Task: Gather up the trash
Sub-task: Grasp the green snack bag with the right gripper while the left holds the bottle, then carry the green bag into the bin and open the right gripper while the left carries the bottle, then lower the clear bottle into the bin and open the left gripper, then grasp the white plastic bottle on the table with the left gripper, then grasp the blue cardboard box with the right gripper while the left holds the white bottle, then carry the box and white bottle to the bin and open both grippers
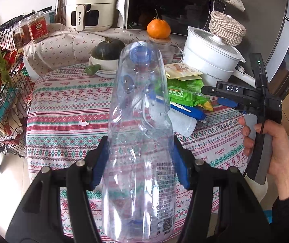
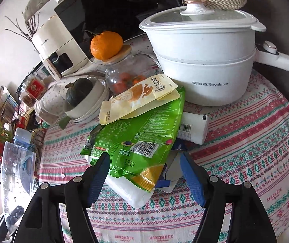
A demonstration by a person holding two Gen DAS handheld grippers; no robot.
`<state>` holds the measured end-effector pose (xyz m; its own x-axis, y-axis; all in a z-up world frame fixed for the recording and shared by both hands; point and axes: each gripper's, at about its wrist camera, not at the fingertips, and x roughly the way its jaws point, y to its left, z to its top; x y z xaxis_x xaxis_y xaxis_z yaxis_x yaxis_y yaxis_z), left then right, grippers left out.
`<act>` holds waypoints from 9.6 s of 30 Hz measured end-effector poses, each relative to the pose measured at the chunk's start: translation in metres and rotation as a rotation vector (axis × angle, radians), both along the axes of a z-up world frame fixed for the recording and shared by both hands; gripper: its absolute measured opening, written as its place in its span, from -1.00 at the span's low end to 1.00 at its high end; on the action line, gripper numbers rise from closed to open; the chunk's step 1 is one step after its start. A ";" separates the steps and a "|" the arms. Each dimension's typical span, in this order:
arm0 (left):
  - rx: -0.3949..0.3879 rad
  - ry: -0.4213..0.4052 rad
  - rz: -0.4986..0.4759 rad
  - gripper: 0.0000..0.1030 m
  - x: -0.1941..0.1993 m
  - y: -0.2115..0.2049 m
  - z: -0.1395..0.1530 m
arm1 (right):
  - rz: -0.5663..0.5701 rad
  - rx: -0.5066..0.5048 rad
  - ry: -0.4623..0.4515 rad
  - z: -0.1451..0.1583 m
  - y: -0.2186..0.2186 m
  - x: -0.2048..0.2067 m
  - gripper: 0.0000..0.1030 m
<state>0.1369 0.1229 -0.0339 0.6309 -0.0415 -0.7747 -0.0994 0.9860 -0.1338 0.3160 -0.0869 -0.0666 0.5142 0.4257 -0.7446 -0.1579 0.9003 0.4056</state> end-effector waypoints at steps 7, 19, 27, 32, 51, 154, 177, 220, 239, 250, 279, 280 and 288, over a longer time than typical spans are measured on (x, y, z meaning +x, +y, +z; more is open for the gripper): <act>-0.004 0.010 -0.003 0.17 0.003 -0.001 -0.002 | -0.019 0.211 0.145 -0.033 -0.004 0.020 -0.69; -0.028 -0.012 -0.065 0.17 -0.008 -0.013 0.002 | 0.097 0.201 -0.017 0.030 -0.053 -0.058 -0.94; -0.053 -0.019 -0.184 0.17 -0.021 -0.051 0.005 | 0.081 0.195 -0.089 0.050 -0.124 -0.138 -0.94; -0.061 -0.030 -0.283 0.17 -0.034 -0.086 0.008 | 0.030 0.168 -0.095 0.048 -0.171 -0.183 -0.94; -0.008 0.044 -0.654 0.17 -0.066 -0.250 -0.016 | -0.261 0.031 0.057 -0.001 -0.332 -0.294 -0.94; -0.287 0.242 0.308 0.43 0.149 -0.054 -0.114 | -0.119 -0.147 0.076 -0.003 -0.181 -0.160 0.62; -0.233 0.099 0.077 -0.02 0.040 0.015 -0.033 | 0.216 -0.131 -0.029 -0.014 -0.040 -0.068 0.62; -0.400 0.004 -0.107 -0.02 0.007 -0.022 0.004 | 0.193 0.304 -0.073 0.032 -0.112 -0.113 -0.95; -0.371 0.073 -0.446 -0.02 -0.014 -0.173 0.002 | -0.080 0.088 0.077 0.010 -0.290 -0.251 -0.95; -0.325 0.116 -0.539 -0.02 -0.018 -0.212 -0.011 | -0.056 -0.005 0.314 -0.062 -0.288 -0.238 -0.92; -0.132 0.221 -0.754 -0.01 -0.029 -0.333 -0.073 | -0.210 -0.100 0.221 -0.032 -0.326 -0.258 0.13; -0.120 0.205 -0.746 0.00 -0.028 -0.333 -0.071 | -0.215 -0.099 0.217 -0.031 -0.328 -0.259 0.13; -0.075 0.141 -0.712 0.31 -0.026 -0.319 -0.057 | -0.233 -0.096 0.200 -0.026 -0.335 -0.259 0.19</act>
<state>0.1109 -0.1958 -0.0909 0.3256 -0.4605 -0.8258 0.5414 0.8068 -0.2365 0.0570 -0.4218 -0.0924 0.4294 0.2367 -0.8715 0.1313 0.9384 0.3196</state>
